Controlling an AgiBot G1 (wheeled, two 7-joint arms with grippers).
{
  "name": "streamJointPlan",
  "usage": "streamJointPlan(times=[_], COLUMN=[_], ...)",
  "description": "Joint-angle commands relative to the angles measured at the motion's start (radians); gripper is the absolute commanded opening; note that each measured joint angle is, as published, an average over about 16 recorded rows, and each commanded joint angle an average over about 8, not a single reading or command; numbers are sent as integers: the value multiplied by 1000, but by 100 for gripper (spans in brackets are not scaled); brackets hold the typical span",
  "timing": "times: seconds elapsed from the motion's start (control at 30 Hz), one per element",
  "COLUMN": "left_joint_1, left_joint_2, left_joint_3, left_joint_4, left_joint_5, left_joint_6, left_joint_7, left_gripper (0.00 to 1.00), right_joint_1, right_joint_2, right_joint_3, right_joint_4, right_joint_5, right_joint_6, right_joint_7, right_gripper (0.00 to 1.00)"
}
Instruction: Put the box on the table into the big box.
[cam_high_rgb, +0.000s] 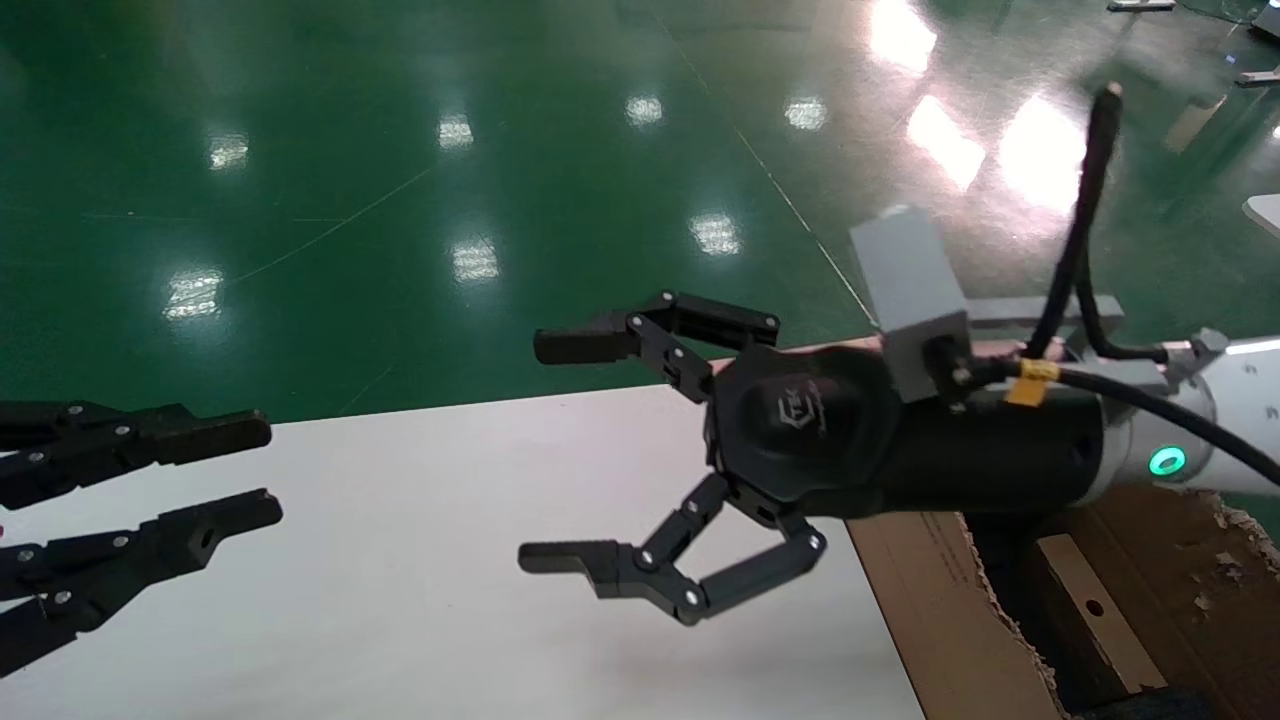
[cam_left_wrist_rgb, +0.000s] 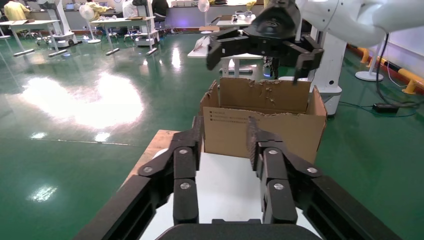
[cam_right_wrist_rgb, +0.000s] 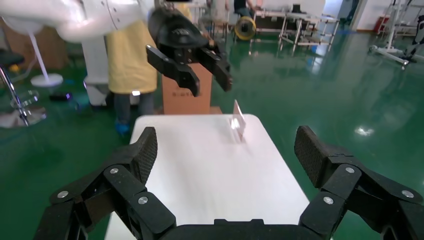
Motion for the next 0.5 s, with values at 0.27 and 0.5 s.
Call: streamJointPlan(times=[0.27,0.5], left_joint_1=[0,0], left_joint_2=[0,0], left_joint_3=[0,0], left_joint_4=[0,0], left_joint_5=[0,0], left_joint_6=[0,0], left_joint_7=[0,0], left_gripper=[100,100], right_joint_1=[-90,-69], right_joint_2=[-29,-22], right_joint_3=[121,92], right_joint_4=[-4,-3], right_joint_5=[-20,-16], right_joint_6=[-46,-36], right_joint_7=[16,13], right_gripper=[100,100])
